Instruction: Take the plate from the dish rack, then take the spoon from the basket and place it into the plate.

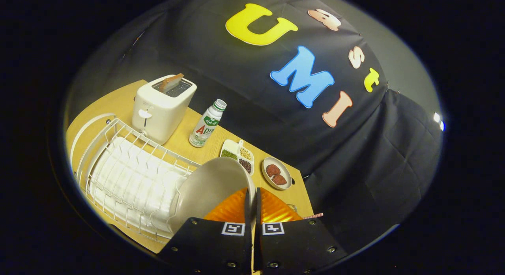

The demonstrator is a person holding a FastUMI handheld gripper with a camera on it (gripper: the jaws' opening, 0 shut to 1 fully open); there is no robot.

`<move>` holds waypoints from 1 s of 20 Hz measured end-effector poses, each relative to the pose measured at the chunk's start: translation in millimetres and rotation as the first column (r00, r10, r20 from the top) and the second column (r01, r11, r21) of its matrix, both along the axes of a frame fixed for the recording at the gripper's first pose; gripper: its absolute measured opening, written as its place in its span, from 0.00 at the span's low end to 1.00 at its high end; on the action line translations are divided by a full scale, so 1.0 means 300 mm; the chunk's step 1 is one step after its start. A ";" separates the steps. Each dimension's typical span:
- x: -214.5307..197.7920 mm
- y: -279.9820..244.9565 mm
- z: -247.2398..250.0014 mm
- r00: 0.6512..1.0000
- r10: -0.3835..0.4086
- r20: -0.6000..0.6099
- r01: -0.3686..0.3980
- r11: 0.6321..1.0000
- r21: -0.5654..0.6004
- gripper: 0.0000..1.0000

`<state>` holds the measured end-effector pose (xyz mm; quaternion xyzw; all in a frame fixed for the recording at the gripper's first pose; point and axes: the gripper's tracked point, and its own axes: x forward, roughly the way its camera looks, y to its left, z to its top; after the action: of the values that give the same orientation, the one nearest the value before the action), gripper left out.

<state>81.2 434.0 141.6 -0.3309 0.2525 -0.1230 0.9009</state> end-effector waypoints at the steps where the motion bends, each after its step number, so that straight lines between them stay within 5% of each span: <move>1: -0.007 0.007 0.006 1.000 0.004 0.002 -0.003 1.000 -0.012 0.02; 15: -0.005 0.113 0.075 0.994 0.102 0.034 -0.083 0.927 -0.366 0.02; 20: -0.030 0.139 0.083 0.994 0.100 0.050 -0.077 0.935 -0.347 0.01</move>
<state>72.3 475.8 166.6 -0.4900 0.1816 -0.1357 0.8418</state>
